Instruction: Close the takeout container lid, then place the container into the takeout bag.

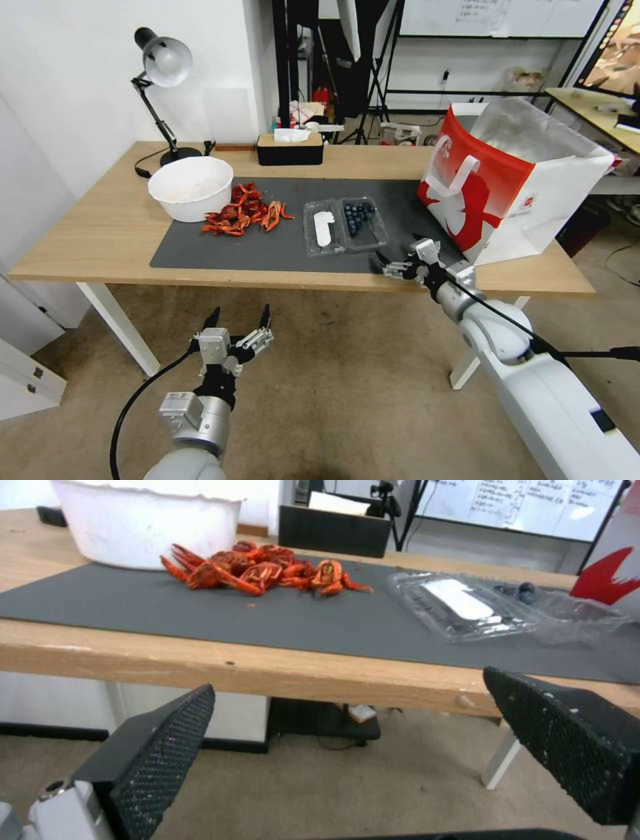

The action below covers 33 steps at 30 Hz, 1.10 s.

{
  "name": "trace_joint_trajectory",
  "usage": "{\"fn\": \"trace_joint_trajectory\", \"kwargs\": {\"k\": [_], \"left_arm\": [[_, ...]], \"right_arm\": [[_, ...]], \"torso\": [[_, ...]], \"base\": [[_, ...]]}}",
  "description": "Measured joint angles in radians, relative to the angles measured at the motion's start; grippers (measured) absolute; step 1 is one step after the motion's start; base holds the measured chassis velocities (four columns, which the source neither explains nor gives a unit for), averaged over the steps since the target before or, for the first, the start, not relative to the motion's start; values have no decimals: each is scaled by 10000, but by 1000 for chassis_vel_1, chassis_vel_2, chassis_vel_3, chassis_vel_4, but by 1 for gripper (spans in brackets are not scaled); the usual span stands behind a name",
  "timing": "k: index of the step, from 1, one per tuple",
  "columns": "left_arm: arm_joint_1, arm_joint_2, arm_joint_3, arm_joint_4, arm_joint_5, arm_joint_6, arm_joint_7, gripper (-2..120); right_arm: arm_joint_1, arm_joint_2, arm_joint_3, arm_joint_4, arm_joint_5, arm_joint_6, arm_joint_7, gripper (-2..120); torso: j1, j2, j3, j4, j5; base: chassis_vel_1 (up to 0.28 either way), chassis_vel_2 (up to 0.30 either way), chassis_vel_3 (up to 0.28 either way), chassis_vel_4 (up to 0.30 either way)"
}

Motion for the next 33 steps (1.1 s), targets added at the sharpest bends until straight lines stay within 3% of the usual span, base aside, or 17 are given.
{"fn": "trace_joint_trajectory", "kwargs": {"k": [10,18,27,33], "left_arm": [[65,111,123,-6,-7,-83,2,100],[76,230,225,30,-70,-200,157,100],[-11,439,236,90,-335,-422,639,100],[-407,603,445,203,-952,-349,822,100]], "right_arm": [[-2941,575,1355,1882,12,1336,412,100],[-5524,1901,1632,2429,-209,4269,961,100],[-6471,2522,1639,2166,-367,5683,1114,100],[-6633,2562,1754,2164,-314,5870,1004,100]], "torso": [[-2,0,0,0,1],[-2,-2,0,-1,1],[-2,-1,0,0,0],[-1,-2,1,-1,1]], "base": [[0,0,0,0],[0,0,0,0],[0,0,0,0],[0,0,0,0]]}}
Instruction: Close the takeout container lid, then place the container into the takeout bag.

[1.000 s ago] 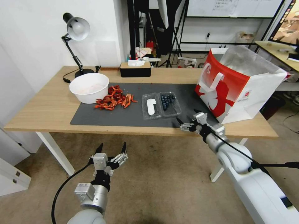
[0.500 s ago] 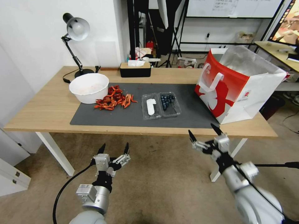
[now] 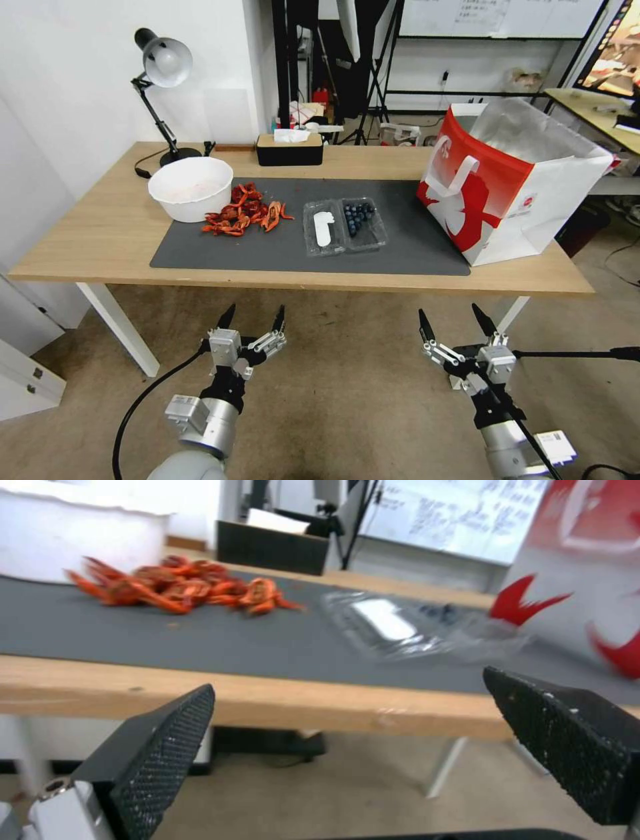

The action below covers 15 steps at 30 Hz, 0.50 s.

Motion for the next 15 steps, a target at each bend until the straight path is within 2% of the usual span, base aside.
{"fn": "trace_joint_trajectory", "kwargs": {"k": [2,5,6,9,10,11,12,14,15], "left_arm": [[-136,29,96,25,-362,28,105,100],[-666,130,432,77,-1543,327,192,100],[-666,130,432,77,-1543,327,192,100],[-1311,360,778,48,-3348,808,-63,100],[-1435,430,799,-15,-3905,912,-151,100],[-1435,430,799,-15,-3905,912,-151,100],[-1570,518,807,-62,-4467,1009,-230,100],[-2069,811,899,-115,-5826,1319,-517,100],[-2069,811,899,-115,-5826,1319,-517,100]], "right_arm": [[24,-13,4,-20,26,26,-11,100],[46,-45,-35,-51,22,33,-46,100],[46,-45,-35,-51,22,33,-46,100],[60,-72,-144,1,-96,24,-39,100],[139,-151,-231,11,-129,-26,-32,100],[139,-151,-231,11,-129,-26,-32,100],[193,-202,-302,22,-161,-78,-29,100],[108,-161,-350,100,-322,-105,-25,100],[108,-161,-350,100,-322,-105,-25,100]], "torso": [[2,0,0,0,-1],[2,0,0,3,1],[2,0,0,3,1],[2,0,1,-6,-3],[2,0,0,-1,-1],[2,0,0,-1,-1],[2,0,0,7,3],[3,0,1,4,-4],[3,0,1,4,-4]], "base": [[0,0,0,0],[0,0,0,0],[0,0,0,0],[0,0,0,0],[0,0,0,0],[0,0,0,0],[0,0,0,0],[0,0,0,0],[0,0,0,0]]}}
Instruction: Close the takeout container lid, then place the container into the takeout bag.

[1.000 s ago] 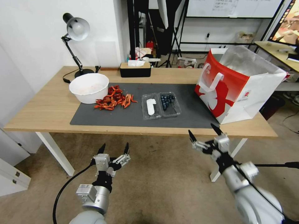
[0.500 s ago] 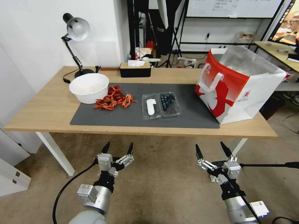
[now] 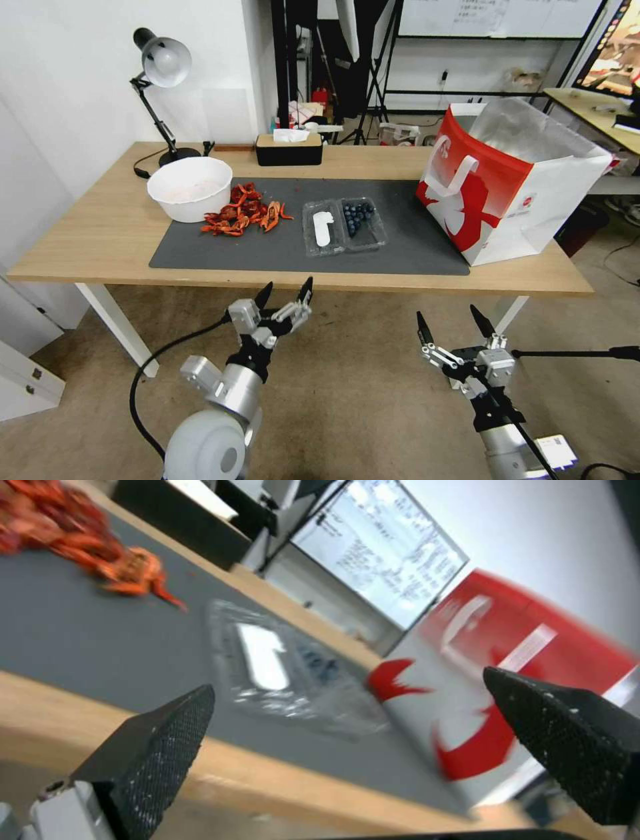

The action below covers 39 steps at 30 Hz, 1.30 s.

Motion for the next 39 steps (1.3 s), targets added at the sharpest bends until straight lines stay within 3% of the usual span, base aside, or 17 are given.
{"fn": "trace_joint_trajectory", "kwargs": {"k": [3,4,6,10,23,30,39], "left_arm": [[-918,301,180,-153,-2392,696,-1061,100],[-918,301,180,-153,-2392,696,-1061,100],[-1627,328,340,-195,-4253,1124,-2212,100],[-2516,190,767,109,-5328,1365,-3130,100],[-4978,-399,2794,1971,-5561,1095,-4313,100],[-5646,-765,3111,2805,-5557,909,-4970,100],[-5923,-1226,3220,3593,-5261,583,-5229,100]], "right_arm": [[-200,243,32,45,-321,110,4,100],[-200,243,32,45,-321,110,4,100],[-349,439,68,120,-518,176,-1,100],[-467,669,85,246,-771,219,-3,100],[-591,1263,82,184,-1444,499,-15,100],[-572,1472,82,93,-1573,609,-13,100],[-523,1462,83,-51,-1502,619,-15,100]], "torso": [[0,0,0,-6,3],[0,0,0,-6,3],[0,0,1,-5,3],[-1,0,1,-4,2],[0,0,0,-5,5],[0,0,0,-4,4],[0,0,0,-4,4]], "base": [[0,0,0,0],[0,0,0,0],[0,0,0,0],[0,0,0,0],[0,0,0,0],[0,0,0,0],[0,0,0,0]]}}
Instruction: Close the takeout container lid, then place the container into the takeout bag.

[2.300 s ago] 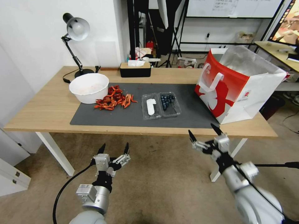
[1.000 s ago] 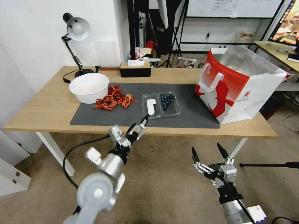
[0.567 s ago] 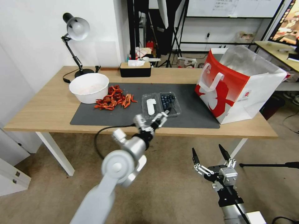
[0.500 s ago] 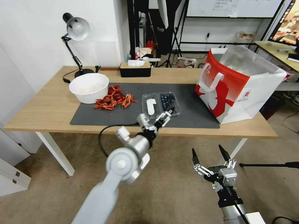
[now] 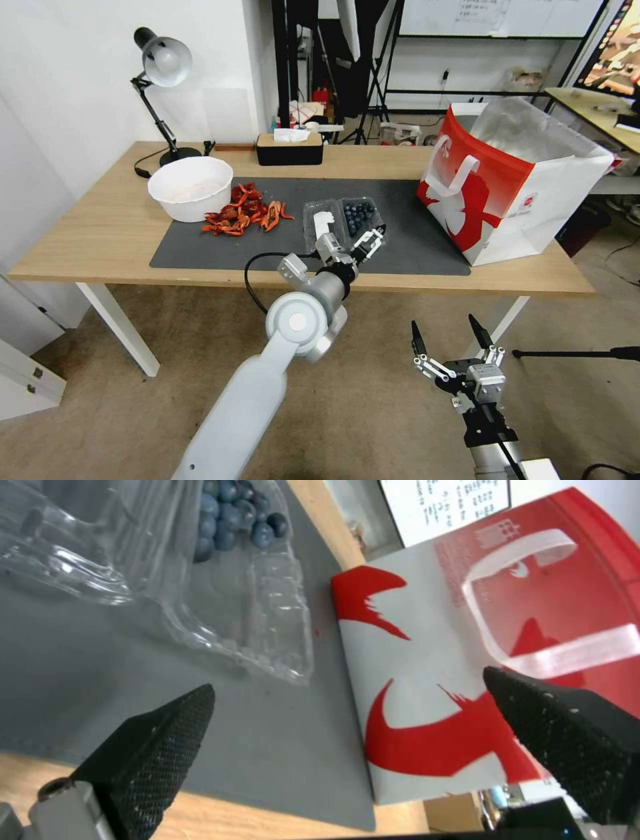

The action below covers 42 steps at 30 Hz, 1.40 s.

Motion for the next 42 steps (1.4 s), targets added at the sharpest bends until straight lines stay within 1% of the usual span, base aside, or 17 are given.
{"fn": "trace_joint_trajectory", "kwargs": {"k": [8,17,30,42], "left_arm": [[-167,-14,-75,405,40,-95,43,100],[-238,91,-230,680,46,-285,98,100],[-249,96,-326,842,22,-389,98,100],[-160,94,-619,827,-75,-453,115,100]], "right_arm": [[117,-62,-1,-187,90,-36,0,100],[273,-131,-85,-326,152,-172,0,100],[312,-168,-98,-427,175,-187,0,100],[330,-227,-162,-455,176,-198,-3,100]], "torso": [[0,0,0,0,-1],[-1,1,0,1,-1],[-2,3,-1,0,-1],[-2,2,-3,-1,-1]], "base": [[0,0,0,0],[0,0,0,0],[0,0,0,0],[0,0,0,0]]}}
